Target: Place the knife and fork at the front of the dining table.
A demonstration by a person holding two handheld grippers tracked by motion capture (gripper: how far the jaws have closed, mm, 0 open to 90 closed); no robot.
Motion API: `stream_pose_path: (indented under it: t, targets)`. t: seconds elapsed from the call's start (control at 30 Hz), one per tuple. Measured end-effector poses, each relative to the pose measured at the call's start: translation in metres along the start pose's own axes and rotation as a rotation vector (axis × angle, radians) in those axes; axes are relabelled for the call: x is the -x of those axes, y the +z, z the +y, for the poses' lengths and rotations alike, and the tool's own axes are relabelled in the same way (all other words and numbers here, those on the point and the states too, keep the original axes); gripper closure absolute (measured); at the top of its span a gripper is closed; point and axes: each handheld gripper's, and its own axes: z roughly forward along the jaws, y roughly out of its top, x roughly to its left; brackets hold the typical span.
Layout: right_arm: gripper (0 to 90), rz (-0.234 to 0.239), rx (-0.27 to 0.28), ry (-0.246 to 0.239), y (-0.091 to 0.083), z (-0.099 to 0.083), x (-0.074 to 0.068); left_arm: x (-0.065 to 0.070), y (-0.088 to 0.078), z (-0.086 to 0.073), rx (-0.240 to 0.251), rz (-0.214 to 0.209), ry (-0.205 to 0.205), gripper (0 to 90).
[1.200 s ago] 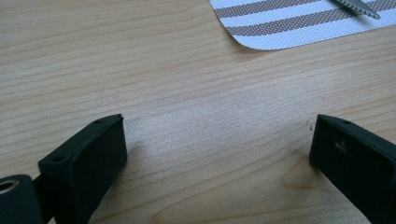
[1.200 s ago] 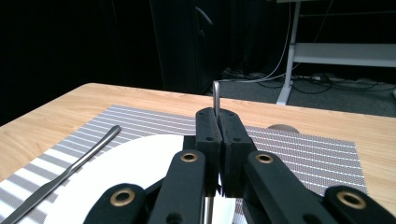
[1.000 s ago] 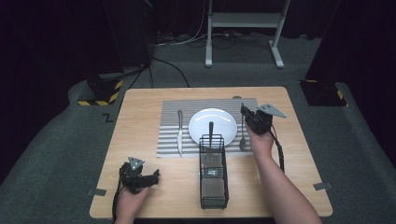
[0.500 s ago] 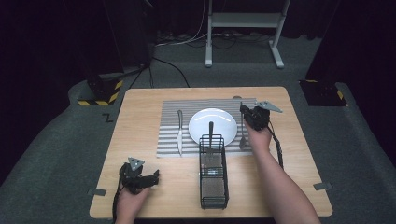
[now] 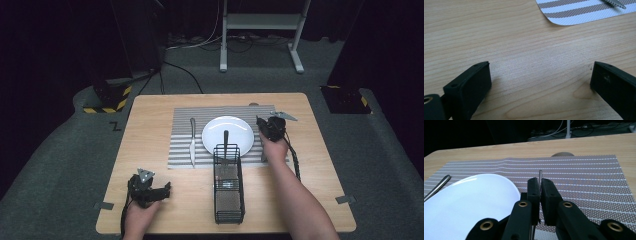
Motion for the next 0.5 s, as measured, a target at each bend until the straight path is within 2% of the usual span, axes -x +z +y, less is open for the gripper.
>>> stream_pose_path:
  t: [0.2,0.5]
  targets:
    - [84.7,-0.006,-0.015,0.005,-0.0002,-0.0002,0.0018,0.0,-0.0001,-0.0001,-0.001,0.0,0.001,3.6]
    - [80.6,-0.004,-0.023,-0.017,-0.0061,0.0036,0.0009,0.0002,-0.0002,-0.0002,0.0,-0.003,0.004,3.4]
